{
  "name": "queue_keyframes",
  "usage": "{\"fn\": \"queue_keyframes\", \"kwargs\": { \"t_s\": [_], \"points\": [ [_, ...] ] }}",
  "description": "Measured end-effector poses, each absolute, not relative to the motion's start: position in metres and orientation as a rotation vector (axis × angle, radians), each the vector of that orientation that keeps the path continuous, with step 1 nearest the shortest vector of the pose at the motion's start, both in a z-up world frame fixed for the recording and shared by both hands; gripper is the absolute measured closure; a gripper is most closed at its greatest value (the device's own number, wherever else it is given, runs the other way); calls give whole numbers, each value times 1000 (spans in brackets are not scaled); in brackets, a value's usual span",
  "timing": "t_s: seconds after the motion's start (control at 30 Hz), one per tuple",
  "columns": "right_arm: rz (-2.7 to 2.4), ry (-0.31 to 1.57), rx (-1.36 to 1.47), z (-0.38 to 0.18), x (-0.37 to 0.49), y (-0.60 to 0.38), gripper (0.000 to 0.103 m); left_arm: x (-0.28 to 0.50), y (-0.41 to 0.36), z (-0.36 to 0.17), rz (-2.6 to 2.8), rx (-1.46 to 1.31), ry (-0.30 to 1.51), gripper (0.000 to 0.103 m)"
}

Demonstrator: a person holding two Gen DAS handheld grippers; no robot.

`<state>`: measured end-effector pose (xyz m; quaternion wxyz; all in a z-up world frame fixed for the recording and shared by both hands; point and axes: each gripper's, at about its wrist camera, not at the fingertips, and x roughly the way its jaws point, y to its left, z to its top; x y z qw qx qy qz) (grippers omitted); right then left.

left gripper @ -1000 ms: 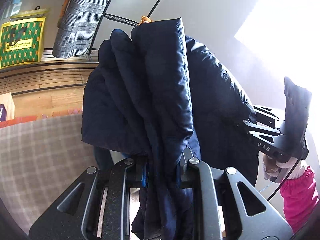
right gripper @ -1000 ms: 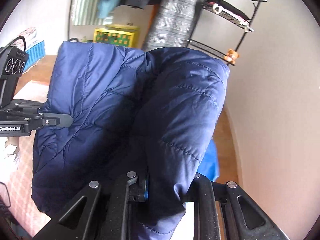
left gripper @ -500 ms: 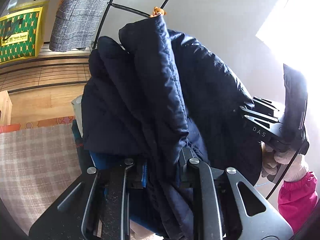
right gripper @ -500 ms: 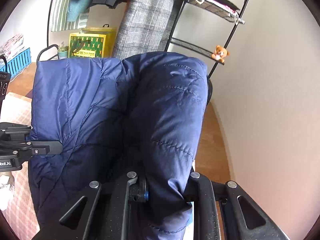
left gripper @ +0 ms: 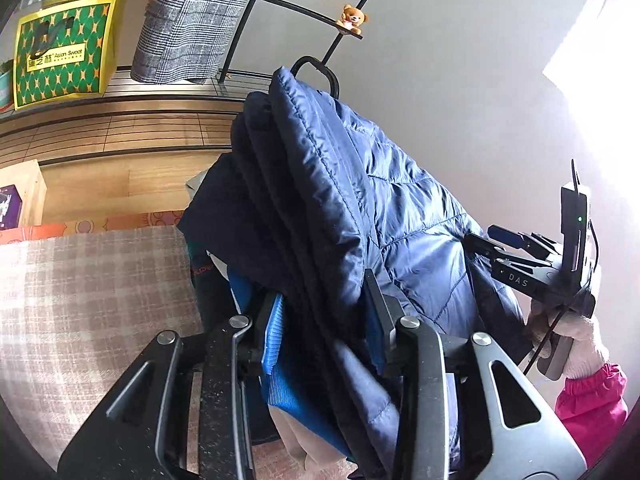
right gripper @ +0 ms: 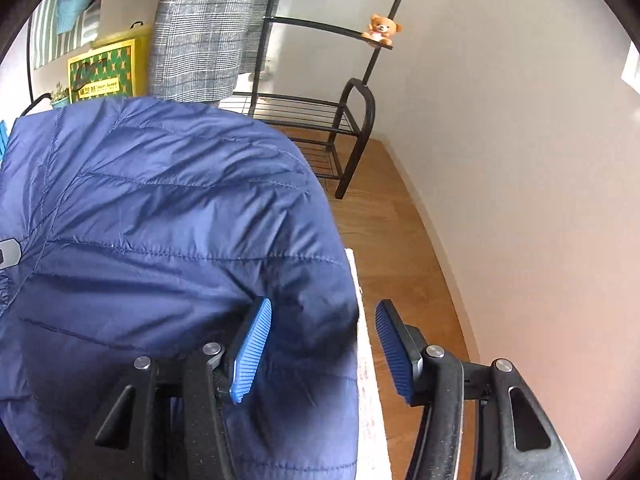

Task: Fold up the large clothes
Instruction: 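Lower the jacket onto the blue clothes stack and open both grippers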

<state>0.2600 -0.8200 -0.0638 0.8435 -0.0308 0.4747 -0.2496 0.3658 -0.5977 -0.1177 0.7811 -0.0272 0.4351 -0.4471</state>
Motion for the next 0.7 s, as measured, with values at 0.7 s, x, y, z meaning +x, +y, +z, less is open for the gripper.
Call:
{"fn": "queue_keyframes", "kwargs": {
  "t_s": [0.7],
  "points": [
    [-544,907,17,27,136,-729,48,224,-480,10,-1031,74,707,68]
  ]
}}
